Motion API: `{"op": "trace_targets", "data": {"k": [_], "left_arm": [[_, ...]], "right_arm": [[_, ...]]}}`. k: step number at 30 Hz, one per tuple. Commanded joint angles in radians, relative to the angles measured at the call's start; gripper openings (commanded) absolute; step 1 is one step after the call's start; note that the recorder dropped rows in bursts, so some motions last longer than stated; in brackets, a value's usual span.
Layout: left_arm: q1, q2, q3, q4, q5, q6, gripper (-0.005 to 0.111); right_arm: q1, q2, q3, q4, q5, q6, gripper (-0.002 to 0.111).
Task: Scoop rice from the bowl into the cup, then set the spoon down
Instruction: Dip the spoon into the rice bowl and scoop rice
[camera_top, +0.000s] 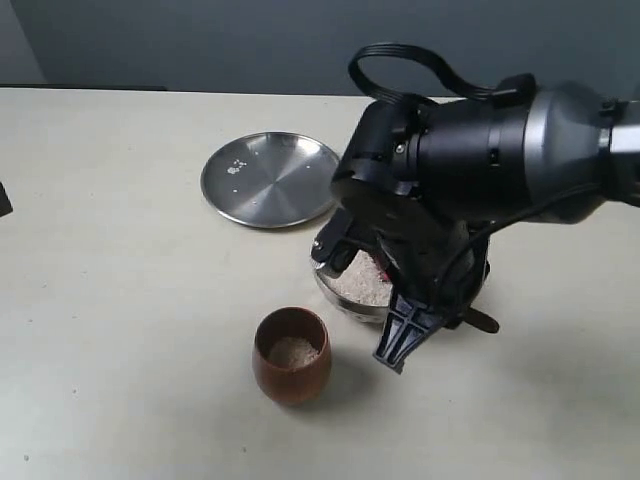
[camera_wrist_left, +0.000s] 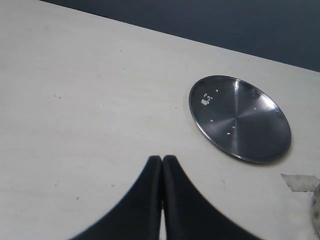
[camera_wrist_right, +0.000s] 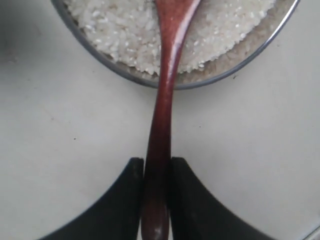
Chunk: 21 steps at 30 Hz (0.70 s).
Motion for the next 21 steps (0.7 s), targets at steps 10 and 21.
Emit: {"op": "trace_targets", "data": {"k": [10, 21], "left_arm": [[0.003, 0.002, -0.006, -0.005, -0.005, 0.001, 0.0], [0.003, 0.002, -0.006, -0.005, -0.007, 0.001, 0.0]], "right_arm": [[-0.089, -0.08, -0.006, 0.11, -0.021, -0.021, -0.001], [-0.111, -0.082, -0.006, 0.218, -0.033, -0.09, -0.001]]}}
